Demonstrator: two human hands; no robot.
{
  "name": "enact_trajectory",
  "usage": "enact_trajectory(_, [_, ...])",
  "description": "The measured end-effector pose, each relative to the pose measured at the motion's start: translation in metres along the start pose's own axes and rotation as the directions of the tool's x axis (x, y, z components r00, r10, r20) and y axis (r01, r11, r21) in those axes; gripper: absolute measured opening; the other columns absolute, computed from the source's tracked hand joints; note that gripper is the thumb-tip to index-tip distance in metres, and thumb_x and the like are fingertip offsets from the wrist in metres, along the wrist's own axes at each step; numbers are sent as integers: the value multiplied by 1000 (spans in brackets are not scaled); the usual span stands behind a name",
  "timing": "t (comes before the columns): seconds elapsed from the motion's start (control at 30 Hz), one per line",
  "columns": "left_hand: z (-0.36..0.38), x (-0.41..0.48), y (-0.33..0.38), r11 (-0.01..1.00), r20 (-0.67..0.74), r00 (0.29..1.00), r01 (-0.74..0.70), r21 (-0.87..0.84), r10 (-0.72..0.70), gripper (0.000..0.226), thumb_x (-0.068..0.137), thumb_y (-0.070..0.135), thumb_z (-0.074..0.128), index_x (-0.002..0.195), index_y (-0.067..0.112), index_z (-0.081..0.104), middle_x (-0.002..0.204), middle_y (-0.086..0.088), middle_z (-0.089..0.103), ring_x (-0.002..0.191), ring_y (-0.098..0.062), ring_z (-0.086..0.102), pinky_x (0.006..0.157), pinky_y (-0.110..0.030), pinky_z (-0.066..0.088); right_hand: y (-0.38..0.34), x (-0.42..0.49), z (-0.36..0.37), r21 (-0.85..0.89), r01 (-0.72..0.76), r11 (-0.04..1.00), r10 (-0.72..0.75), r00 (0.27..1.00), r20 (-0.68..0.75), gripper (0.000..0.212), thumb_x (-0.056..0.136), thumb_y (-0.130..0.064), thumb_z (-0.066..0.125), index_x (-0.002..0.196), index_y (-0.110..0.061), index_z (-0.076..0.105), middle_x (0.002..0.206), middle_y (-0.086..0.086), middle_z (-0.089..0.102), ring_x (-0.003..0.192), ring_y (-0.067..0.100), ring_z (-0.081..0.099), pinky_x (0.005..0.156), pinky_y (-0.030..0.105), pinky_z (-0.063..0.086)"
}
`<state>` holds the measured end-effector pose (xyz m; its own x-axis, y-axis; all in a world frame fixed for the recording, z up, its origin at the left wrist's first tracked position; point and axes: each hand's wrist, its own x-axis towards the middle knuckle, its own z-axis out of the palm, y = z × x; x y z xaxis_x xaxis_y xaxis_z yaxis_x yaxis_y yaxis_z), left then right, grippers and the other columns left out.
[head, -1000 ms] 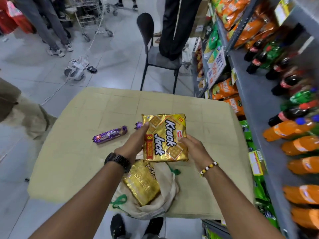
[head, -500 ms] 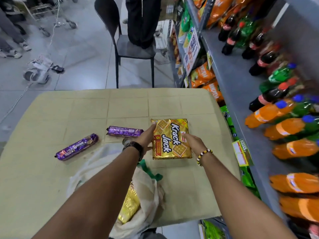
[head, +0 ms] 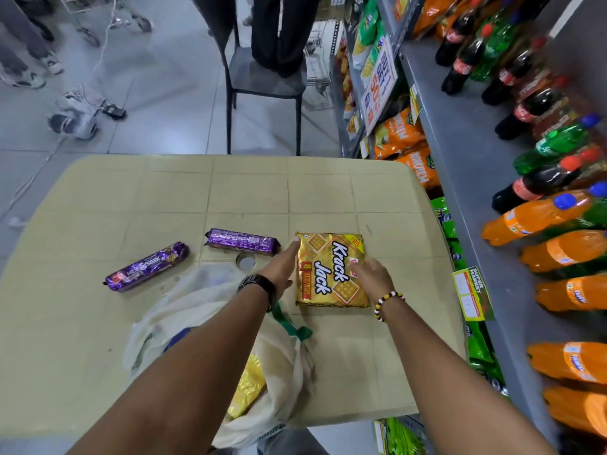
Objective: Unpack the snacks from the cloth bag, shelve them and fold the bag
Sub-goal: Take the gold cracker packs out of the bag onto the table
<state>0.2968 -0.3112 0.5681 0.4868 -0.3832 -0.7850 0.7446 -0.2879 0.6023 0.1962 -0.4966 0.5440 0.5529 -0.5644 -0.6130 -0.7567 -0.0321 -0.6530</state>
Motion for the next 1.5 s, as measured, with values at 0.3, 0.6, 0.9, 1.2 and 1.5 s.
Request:
enact_trajectory(0.3, [-79,-114,-55,981,-2,985,-169,-92,170,82,87,71,53,150,21,40,151,5,46,135,-16,47,114,-40,38,-27,-77,51,-1,223,975,-222,969,108,53,84,-24,73,133,-17,54,134,0,56,127,16,50,102,29,41])
enact_trajectory(0.6, [-137,-178,-144,984,-240,967,-120,-132,86,39,98,51,52,127,27,59,131,4,61,122,-18,56,109,-47,43,-13,-177,128,78,379,922,-382,857,346,39,84,-8,69,117,-27,64,119,-13,64,113,4,59,96,23,48])
enact_trajectory(0.9, [-126,-164,-186,986,-337,941,-80,-144,28,68,97,48,55,154,18,31,153,-6,40,135,-25,43,111,-44,38,36,-191,179,-214,438,873,-260,790,556,44,85,-14,64,128,-26,61,129,-4,62,121,10,57,103,30,48])
enact_trajectory(1.2, [-120,-152,-197,951,-339,940,-69,-302,-39,62,98,47,54,152,31,28,154,-28,29,138,-50,32,109,-62,29,34,-155,178,-428,479,766,-302,857,419,33,82,-17,63,114,-13,67,112,7,71,106,24,63,84,25,46])
enact_trajectory(1.5, [-116,-147,-206,904,-251,956,32,-427,-152,64,96,55,52,149,21,40,153,-24,28,139,-45,33,112,-55,30,34,-133,164,-476,311,823,-151,927,344,48,86,-28,66,132,-16,57,131,7,62,120,26,57,97,28,43])
